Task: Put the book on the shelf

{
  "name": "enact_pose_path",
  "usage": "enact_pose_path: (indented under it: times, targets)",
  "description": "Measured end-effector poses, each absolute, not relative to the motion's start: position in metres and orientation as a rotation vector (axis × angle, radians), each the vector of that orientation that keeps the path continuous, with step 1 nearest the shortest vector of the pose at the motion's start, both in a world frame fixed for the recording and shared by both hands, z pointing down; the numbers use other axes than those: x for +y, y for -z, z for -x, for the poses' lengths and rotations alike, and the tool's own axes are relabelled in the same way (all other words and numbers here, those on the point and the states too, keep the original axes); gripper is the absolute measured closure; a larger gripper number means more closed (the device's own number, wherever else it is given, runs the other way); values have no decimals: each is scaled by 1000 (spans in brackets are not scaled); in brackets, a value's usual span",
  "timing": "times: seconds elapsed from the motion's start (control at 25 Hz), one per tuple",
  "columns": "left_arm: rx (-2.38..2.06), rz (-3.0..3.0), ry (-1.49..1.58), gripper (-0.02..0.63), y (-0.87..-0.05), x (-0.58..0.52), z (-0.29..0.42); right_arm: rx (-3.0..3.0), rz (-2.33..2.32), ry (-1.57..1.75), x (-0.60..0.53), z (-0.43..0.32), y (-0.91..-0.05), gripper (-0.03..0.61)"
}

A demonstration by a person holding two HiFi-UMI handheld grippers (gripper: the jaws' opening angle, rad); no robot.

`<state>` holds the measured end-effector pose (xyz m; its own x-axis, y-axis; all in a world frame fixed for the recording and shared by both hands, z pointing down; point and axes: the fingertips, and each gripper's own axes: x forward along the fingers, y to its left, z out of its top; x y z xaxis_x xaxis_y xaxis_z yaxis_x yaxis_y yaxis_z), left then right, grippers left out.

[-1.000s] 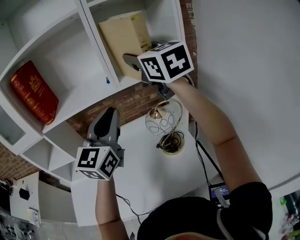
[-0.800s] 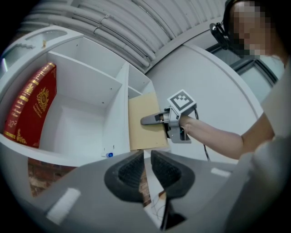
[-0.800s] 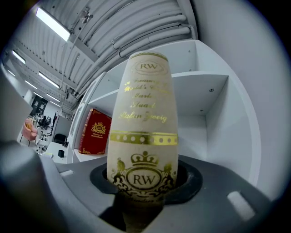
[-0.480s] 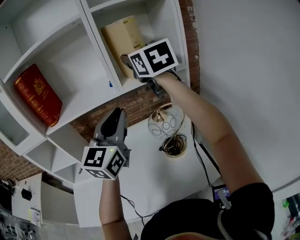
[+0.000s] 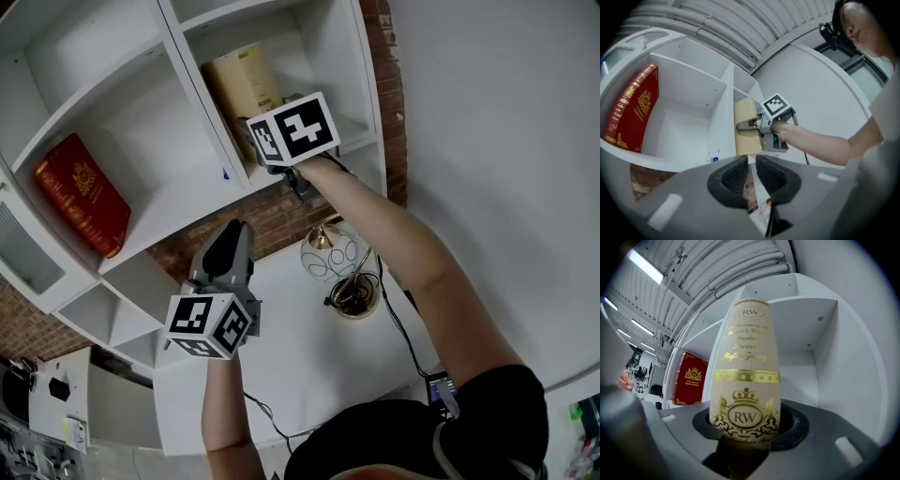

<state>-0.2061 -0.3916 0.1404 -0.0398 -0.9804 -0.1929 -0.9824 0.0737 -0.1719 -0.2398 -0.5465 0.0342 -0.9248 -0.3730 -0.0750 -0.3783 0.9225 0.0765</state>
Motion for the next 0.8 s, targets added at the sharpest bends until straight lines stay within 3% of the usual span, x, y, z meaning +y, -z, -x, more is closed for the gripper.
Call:
enact_pose_path:
  times: [0.8]
  targets:
    - [2073,2029,-12,560,-146,-425,195,2960,426,-260,-528,219,-40,284]
